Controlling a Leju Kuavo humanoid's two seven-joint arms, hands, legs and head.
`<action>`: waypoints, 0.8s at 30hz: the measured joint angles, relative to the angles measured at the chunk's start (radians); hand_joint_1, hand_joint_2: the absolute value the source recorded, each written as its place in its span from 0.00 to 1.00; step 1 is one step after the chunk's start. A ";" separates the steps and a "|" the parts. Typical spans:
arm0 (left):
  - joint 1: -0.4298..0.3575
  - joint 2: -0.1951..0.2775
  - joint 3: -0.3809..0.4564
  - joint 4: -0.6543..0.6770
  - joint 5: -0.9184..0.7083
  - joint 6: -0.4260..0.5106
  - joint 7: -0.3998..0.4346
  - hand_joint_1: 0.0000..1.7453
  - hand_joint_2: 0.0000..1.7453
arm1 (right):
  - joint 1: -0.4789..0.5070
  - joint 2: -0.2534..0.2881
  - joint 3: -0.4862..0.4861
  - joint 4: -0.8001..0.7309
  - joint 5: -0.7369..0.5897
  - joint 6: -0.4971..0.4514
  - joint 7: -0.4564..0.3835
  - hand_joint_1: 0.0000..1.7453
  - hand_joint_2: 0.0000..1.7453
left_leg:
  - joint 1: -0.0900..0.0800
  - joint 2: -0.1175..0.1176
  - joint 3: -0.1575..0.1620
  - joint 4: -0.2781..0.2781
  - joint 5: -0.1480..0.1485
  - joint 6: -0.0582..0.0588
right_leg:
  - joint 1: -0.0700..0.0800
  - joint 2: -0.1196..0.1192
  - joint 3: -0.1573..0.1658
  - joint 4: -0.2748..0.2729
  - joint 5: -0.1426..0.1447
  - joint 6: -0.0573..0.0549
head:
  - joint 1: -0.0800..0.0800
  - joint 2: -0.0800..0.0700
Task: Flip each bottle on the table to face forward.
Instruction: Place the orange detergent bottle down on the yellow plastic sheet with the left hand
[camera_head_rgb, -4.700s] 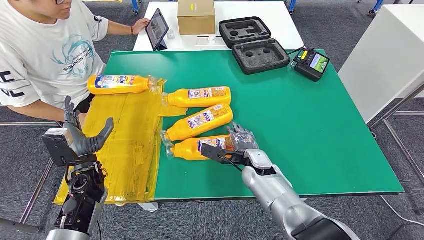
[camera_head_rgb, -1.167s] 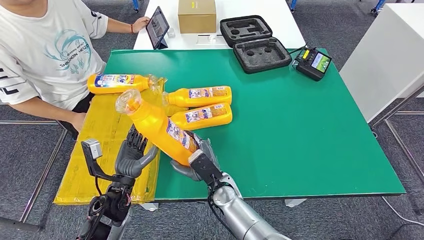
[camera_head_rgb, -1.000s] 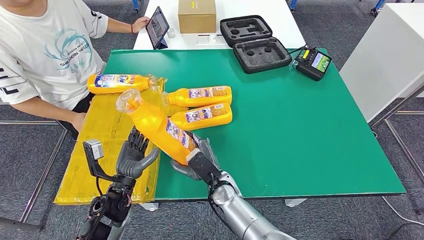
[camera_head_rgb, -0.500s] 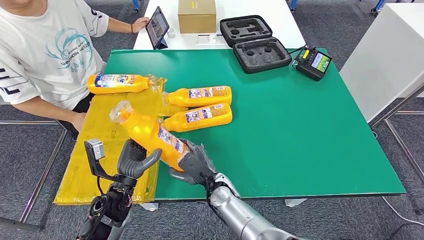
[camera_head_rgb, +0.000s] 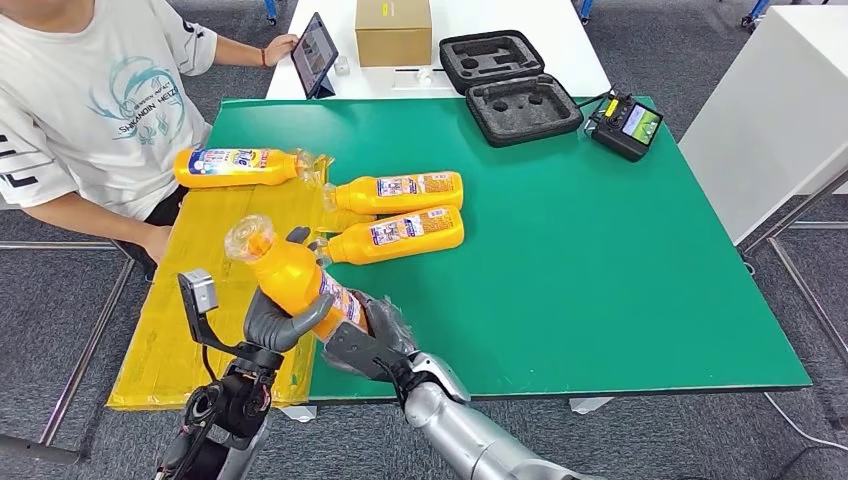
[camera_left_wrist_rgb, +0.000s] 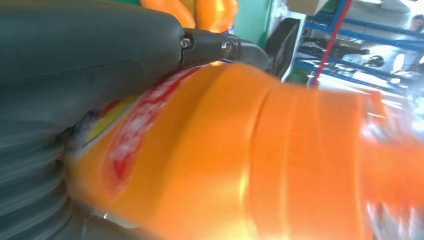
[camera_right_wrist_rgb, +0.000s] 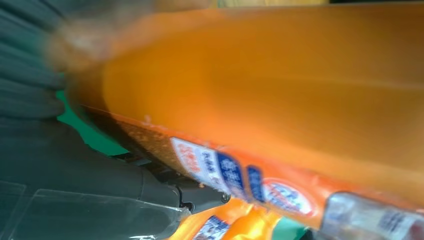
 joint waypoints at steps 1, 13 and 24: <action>-0.002 0.001 -0.002 0.003 0.000 0.000 0.001 0.00 1.00 | -0.002 0.000 0.013 -0.001 -0.002 -0.002 0.006 1.00 1.00 | 0.000 0.000 0.000 0.000 0.000 0.000 | 0.000 0.000 0.000 0.000 0.000 0.000 | 0.000 0.000; -0.003 0.005 -0.008 0.010 -0.005 0.012 0.000 1.00 1.00 | -0.016 -0.002 0.069 -0.003 -0.031 -0.012 0.023 1.00 1.00 | 0.000 0.000 0.000 0.000 0.000 0.000 | 0.000 0.000 0.000 0.000 0.000 0.000 | 0.000 0.000; -0.005 0.006 -0.012 0.002 -0.011 0.061 -0.028 1.00 1.00 | -0.025 -0.002 0.090 0.002 -0.058 -0.022 0.005 1.00 1.00 | 0.000 0.000 0.000 0.000 0.000 0.000 | 0.000 0.000 0.000 0.000 0.000 0.000 | 0.000 0.000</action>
